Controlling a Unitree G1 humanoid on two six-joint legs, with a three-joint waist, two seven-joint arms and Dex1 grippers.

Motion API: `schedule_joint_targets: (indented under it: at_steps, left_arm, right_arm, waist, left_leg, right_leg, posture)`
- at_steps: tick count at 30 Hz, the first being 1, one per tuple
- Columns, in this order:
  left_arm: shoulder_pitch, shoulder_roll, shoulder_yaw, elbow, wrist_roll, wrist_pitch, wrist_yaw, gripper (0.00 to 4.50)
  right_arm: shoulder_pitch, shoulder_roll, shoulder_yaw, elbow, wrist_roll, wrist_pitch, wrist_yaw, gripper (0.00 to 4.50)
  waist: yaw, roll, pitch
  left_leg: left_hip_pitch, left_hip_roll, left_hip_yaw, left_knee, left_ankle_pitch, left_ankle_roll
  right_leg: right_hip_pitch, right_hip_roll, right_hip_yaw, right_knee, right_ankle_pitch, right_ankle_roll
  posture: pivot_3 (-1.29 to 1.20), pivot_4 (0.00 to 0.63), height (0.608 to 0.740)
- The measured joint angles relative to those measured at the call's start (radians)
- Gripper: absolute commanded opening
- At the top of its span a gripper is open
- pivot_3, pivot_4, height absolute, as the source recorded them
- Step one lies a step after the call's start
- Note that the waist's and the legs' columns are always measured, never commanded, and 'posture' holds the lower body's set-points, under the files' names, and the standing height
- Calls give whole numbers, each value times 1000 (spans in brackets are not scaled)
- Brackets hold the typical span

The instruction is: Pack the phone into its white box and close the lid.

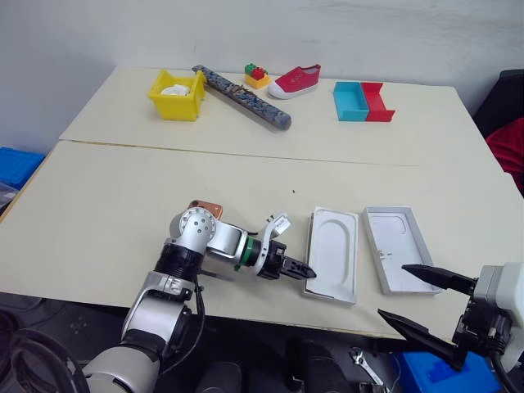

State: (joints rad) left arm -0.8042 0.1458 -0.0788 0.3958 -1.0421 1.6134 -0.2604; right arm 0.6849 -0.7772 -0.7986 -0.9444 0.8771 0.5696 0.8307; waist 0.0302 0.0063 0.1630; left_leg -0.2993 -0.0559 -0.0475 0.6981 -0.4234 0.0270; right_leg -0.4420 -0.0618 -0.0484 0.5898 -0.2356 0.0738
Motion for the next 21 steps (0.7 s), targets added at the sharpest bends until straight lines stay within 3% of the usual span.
schedule_joint_targets:
  at_steps: [2,5,10,17,21]
  left_arm:
    - [-4,-13,11,5,25,0,-11,0]
    - [-5,-21,25,11,54,0,-25,609]
    - [-17,-10,27,12,41,0,-71,2134]
    - [-47,98,-54,5,-115,0,-92,4266]
    - [-49,147,-64,-28,-137,0,-93,4427]
  right_arm:
    - [-2,0,8,0,0,0,-7,4483]
    - [-5,0,12,0,-2,0,-14,4500]
    - [-12,0,47,0,-11,0,-21,4500]
    - [-50,-3,83,3,-23,-1,-30,4500]
    - [-82,-14,107,13,-46,-1,-28,4500]
  waist:
    - [0,0,0]
    - [0,0,0]
    - [-2,0,0]
    - [-3,0,0]
    - [-3,0,0]
  left_leg:
    - [0,0,0,0,0,0]
    - [0,0,0,0,0,0]
    - [0,0,0,0,0,0]
    - [0,0,0,0,0,0]
    - [0,0,0,0,0,0]
  right_leg:
    - [0,0,0,0,0,0]
    - [0,0,0,0,0,0]
    - [0,0,0,0,0,0]
    - [0,0,0,0,0,0]
    - [-1,0,0,0,0,0]
  posture:
    - [0,150,740]
    - [0,150,740]
    - [0,150,740]
    - [0,150,740]
    - [0,150,740]
